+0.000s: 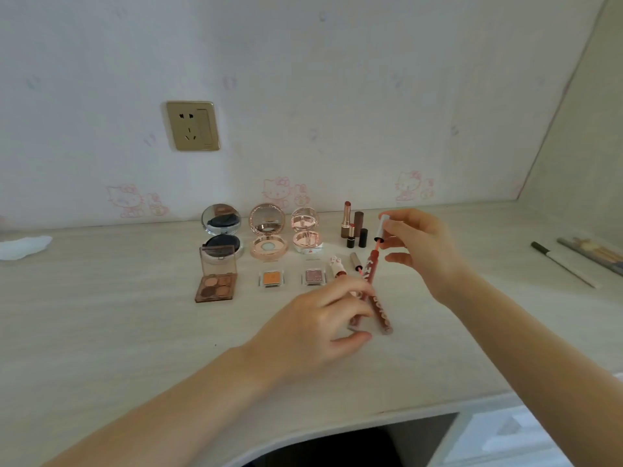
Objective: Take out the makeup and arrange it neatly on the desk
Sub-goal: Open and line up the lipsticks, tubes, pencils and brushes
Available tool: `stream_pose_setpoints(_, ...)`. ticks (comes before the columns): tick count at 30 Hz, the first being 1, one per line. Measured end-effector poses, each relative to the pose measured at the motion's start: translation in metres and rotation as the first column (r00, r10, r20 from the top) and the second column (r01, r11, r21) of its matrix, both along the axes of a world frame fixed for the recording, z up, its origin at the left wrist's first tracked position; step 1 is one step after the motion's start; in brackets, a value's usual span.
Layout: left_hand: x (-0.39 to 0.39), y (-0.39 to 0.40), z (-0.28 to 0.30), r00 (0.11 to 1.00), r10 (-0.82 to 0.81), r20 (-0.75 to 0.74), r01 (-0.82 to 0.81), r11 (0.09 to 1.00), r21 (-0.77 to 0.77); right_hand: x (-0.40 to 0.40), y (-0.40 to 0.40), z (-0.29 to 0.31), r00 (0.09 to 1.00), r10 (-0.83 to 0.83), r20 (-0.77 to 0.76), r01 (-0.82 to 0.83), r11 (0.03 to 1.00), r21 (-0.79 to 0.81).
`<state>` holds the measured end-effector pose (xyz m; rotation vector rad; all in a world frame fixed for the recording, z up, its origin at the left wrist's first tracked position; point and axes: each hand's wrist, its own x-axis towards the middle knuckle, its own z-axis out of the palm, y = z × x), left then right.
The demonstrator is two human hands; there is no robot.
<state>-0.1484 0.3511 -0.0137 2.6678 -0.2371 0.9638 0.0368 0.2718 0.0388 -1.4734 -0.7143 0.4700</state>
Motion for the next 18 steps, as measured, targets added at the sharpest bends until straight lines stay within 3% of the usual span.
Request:
stream_pose_setpoints(5,0.042,-0.024,-0.003,0.996,-0.038,-0.083,0.039,0.999,0.012,0.028,-0.008,-0.003,0.993,-0.032,0.114,0.044,0.994,-0.104)
stream_pose_setpoints(11,0.073,-0.042,-0.003,0.992,-0.042,-0.119,0.045,0.999,0.019,0.051,-0.008,-0.021,0.991,-0.01,0.136,0.038,0.978,-0.205)
stream_pose_setpoints(18,0.079,-0.037,-0.009,0.987,-0.001,-0.16,0.023,0.991,0.132,0.063,0.014,-0.044,0.961,0.052,0.272,0.035,0.951,-0.306)
